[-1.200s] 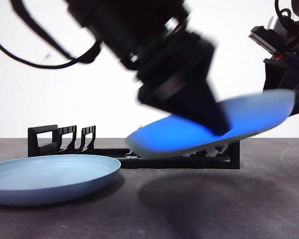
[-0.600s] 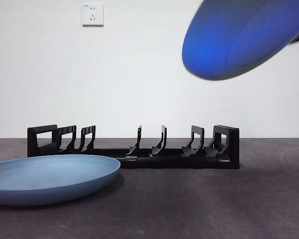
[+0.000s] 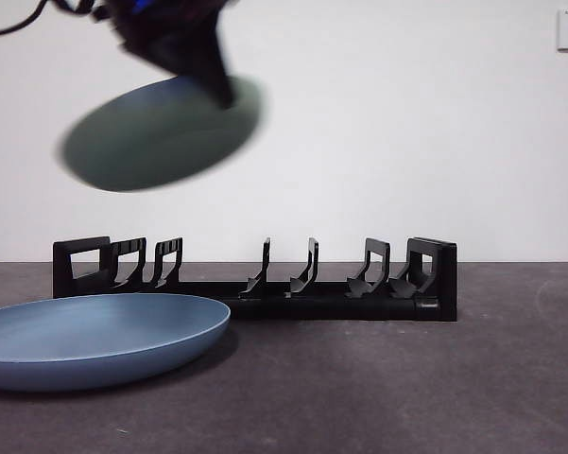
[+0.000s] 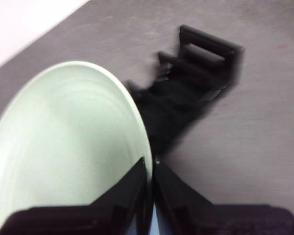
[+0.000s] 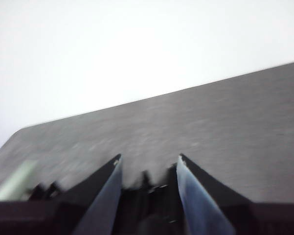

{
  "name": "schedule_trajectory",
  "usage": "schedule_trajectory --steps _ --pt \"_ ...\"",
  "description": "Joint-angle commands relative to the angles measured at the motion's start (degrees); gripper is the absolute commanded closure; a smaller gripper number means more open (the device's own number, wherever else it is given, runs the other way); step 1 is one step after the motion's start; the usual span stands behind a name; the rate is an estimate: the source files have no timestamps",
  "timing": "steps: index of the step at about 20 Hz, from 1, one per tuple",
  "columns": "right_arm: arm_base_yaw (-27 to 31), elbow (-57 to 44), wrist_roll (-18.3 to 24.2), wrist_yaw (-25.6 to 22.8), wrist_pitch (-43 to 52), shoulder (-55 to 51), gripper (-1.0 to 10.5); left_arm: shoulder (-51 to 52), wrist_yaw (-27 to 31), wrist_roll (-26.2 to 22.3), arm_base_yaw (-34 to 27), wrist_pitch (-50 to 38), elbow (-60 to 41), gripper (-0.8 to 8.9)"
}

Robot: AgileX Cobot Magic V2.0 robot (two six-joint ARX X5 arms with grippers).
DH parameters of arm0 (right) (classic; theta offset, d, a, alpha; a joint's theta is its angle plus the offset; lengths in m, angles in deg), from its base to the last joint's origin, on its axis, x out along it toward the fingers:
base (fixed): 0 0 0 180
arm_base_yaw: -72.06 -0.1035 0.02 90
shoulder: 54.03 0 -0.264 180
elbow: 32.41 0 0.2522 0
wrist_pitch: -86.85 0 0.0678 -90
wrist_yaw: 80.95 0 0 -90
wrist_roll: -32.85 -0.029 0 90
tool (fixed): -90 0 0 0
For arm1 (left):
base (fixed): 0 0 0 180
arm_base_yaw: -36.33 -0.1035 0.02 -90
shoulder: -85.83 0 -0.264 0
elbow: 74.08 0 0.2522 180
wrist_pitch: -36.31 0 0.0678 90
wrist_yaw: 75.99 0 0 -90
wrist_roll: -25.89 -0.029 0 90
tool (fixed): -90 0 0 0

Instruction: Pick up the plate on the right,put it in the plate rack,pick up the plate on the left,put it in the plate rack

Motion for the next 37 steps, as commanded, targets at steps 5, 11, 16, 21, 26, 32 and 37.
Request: schedule_trajectory --steps 5,11,16,21,26,32,37 --pt "-0.31 0.98 -0.63 0.20 -0.24 0.87 7.6 -0.07 -3.23 0.42 1.53 -1.55 0.00 8.22" --pt "-0.31 0.98 -0.61 0.22 -1.49 -0.07 7.6 -0.07 -3.54 1.36 -0.55 -2.58 0.00 8.22" --pt "-0.31 0.98 -0.61 0.24 -4.15 -0.02 7.6 -0.07 -8.26 4.31 -5.16 -5.97 0.00 8.22" --pt "-0.31 0.98 0.00 0.20 -7.58 0.11 7.6 -0.07 -23.32 14.12 -15.13 -12.98 0.00 8.22" --pt "-0.31 0.96 0.98 1.66 -9.29 0.11 7.6 -0.07 -37.62 25.22 -24.46 -21.27 0.00 8.22" --pt "-0.31 0.98 1.18 9.77 -9.35 0.79 7.6 -1.66 -45.42 33.05 -31.08 -27.87 0.00 8.23" --pt "-0.31 0.98 1.16 13.88 -9.88 2.43 7.6 -4.55 -45.62 34.21 -32.98 -28.30 0.00 8.23"
